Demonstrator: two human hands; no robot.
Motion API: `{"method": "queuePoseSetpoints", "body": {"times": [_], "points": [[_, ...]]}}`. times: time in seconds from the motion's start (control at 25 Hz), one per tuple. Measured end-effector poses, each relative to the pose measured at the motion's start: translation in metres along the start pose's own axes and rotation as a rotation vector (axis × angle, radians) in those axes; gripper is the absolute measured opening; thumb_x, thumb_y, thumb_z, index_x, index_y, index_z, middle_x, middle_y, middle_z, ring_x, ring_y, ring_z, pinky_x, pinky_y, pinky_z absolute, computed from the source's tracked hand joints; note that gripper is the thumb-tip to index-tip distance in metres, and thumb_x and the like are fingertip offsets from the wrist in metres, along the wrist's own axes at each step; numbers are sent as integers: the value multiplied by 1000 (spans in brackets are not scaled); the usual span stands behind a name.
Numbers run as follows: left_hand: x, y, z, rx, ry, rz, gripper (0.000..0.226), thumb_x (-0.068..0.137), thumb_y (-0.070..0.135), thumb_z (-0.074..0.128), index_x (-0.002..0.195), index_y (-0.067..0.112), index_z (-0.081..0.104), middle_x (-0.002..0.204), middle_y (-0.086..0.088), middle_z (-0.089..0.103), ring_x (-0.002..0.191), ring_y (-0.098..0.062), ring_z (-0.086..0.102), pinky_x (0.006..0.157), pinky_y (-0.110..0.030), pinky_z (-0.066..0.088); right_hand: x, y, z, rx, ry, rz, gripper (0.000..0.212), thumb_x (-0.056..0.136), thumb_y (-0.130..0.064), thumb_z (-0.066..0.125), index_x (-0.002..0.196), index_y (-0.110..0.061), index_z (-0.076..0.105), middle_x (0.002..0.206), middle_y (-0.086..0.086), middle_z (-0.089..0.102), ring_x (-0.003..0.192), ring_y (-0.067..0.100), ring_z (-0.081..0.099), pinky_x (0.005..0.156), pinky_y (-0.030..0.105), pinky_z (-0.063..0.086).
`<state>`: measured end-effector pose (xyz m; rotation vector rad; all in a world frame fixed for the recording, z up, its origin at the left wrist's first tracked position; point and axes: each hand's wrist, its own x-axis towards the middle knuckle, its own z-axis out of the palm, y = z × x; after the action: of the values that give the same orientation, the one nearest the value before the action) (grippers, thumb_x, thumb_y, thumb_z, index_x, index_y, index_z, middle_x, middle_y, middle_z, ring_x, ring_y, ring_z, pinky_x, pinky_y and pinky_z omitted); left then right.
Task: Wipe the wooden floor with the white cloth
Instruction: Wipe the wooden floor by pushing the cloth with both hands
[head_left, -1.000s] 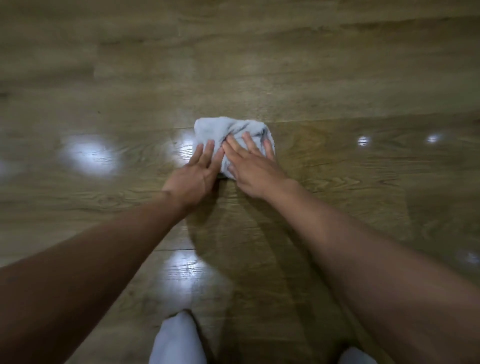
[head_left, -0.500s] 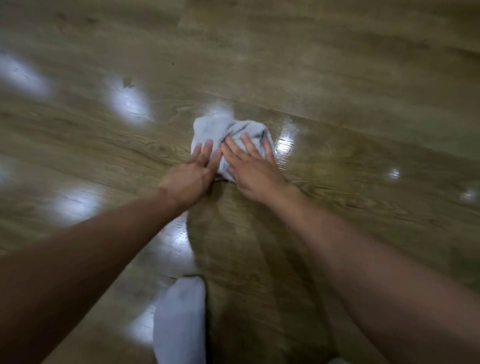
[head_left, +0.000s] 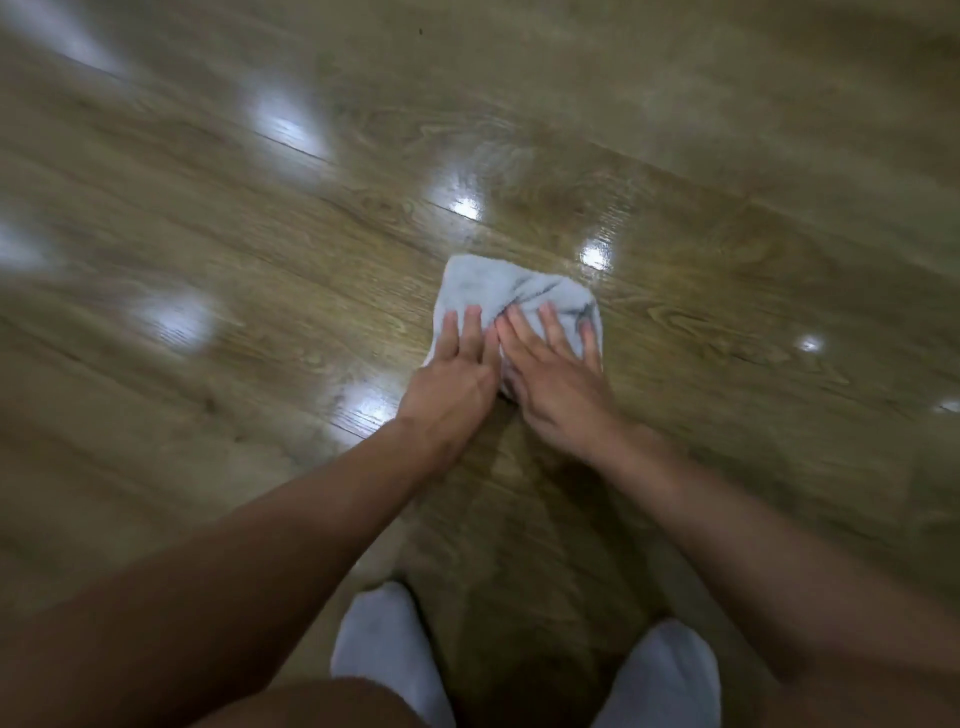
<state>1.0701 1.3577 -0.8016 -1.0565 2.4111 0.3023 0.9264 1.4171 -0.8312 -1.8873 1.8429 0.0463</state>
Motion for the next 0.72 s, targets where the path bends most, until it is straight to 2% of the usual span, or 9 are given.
{"method": "queuePoseSetpoints", "body": {"times": [0.08,0.24,0.4,0.52,0.6,0.72], "points": [[37,-16,-12,-32,42,-56,54,102,7,21,148,-4,-5,155,-29,-6,143,-46,-4,118,-44,9,48,9,-15,-21,41,-13,54,101,-39,19,152,-25,6,161,-8,3,148,24,-6,114,58,-3],[70,-63,-35,-167,32,-80,54,103,17,27,152,9,6,159,-19,0,146,-37,3,118,-50,16,111,7,-37,-1,41,-9,55,101,-41,20,152,-25,7,161,-7,2,148,25,-6,113,57,-7],[13,-36,-9,-125,14,-181,55,102,14,24,152,9,1,158,-22,-1,145,-40,7,112,-46,27,46,-15,0,64,156,-86,52,101,-32,29,151,-28,18,160,-7,14,148,24,4,115,51,-7],[-37,-16,16,-43,-23,-110,59,99,15,24,151,4,-3,157,-24,-5,146,-41,0,111,-42,31,-6,-25,32,-33,186,-145,54,98,-29,34,150,-27,19,159,-7,19,148,22,8,117,53,0],[-29,-30,16,-80,6,-116,59,99,12,25,151,6,-2,158,-20,-8,147,-36,-2,108,-41,38,14,-23,30,-58,154,-172,53,100,-29,34,150,-28,16,159,-9,17,148,21,5,116,53,-2],[-2,-60,5,-94,51,-214,57,99,8,25,151,5,1,159,-19,-4,147,-35,-1,113,-40,28,78,-36,6,-39,104,-182,50,102,-35,23,150,-29,14,160,-9,12,148,22,2,113,53,-6]]}}
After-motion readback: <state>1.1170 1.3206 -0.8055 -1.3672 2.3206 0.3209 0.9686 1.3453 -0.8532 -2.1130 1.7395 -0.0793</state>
